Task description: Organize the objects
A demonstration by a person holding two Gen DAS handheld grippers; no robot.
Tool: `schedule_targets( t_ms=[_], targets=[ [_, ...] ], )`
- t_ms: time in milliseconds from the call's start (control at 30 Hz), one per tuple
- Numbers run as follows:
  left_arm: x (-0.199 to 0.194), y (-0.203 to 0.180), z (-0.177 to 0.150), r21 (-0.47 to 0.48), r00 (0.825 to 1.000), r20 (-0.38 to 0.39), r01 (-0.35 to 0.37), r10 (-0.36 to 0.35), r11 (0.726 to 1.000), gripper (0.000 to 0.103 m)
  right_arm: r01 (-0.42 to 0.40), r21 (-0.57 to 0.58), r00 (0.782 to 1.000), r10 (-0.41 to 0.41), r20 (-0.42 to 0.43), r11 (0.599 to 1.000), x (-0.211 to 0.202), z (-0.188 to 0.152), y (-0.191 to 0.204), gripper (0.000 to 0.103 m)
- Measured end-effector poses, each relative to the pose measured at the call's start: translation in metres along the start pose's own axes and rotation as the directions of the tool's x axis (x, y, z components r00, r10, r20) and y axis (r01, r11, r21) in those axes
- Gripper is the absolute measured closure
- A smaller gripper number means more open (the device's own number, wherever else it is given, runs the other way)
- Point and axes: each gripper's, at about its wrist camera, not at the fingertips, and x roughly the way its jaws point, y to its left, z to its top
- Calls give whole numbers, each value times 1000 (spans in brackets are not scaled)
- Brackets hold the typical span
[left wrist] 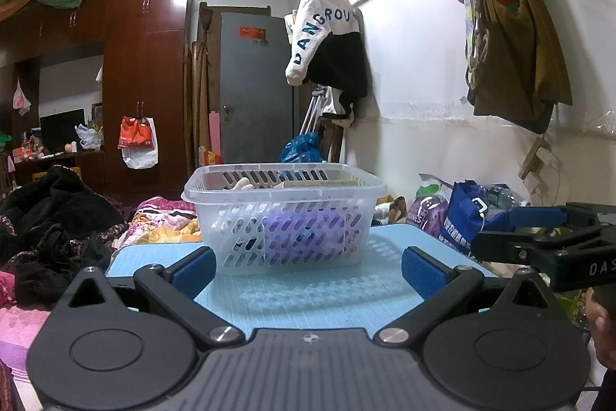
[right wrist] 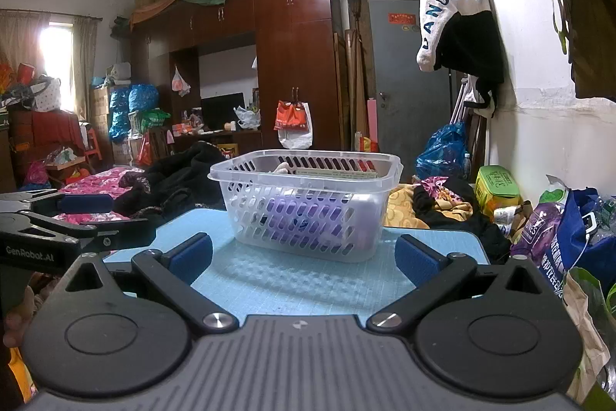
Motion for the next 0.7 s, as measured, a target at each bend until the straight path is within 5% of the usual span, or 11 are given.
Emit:
schedule_targets(
  t_ms=[700],
  targets=[
    [1, -4, 0, 1, 1000, -5, 6, -6, 1000, 0, 0, -2, 1000, 0, 0, 1000, 0, 0, -1, 0]
  ],
)
